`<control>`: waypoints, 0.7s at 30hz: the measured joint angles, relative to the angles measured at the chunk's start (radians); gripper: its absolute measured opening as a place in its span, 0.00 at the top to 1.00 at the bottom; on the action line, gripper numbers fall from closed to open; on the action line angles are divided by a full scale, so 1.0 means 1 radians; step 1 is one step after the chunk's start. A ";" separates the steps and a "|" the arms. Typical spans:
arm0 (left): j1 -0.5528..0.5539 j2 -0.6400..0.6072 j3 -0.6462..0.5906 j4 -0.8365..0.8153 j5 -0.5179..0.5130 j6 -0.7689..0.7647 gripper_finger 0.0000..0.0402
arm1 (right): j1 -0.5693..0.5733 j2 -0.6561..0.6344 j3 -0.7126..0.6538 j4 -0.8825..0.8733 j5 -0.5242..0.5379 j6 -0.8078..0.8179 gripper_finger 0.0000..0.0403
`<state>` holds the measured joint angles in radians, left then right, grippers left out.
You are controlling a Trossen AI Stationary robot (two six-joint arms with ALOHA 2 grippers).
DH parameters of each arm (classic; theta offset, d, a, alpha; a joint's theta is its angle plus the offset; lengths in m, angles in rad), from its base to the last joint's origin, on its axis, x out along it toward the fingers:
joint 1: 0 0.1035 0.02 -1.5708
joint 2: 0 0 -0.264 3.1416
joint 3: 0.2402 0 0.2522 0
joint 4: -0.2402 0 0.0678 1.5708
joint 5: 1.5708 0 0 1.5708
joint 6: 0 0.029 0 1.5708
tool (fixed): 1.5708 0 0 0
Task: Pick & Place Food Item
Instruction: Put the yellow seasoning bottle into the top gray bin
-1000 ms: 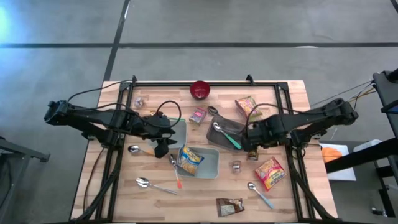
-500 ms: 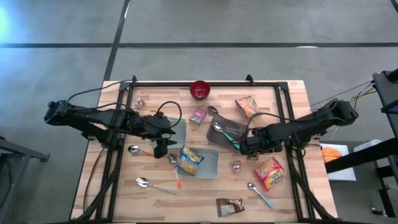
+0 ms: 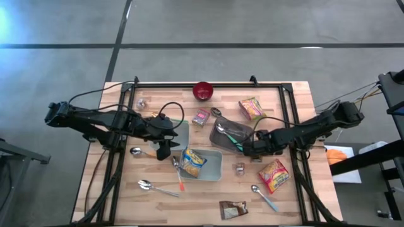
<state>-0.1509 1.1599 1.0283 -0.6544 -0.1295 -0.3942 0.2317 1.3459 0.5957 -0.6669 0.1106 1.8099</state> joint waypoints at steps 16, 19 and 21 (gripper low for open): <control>0.000 0.000 0.000 -0.001 0.003 -0.052 0.47 | 0.001 -0.026 -0.003 -0.014 -0.035 -0.045 0.63; 0.000 0.000 0.000 0.000 0.003 -0.058 0.47 | 0.006 -0.046 0.001 -0.014 -0.061 -0.068 0.63; 0.000 0.000 0.000 0.000 0.004 -0.069 0.47 | 0.015 -0.063 0.004 -0.014 -0.070 -0.080 0.63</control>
<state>-0.1509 1.1599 1.0286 -0.6545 -0.1254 -0.4636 0.2466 1.2829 0.5995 -0.6810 0.0408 1.7301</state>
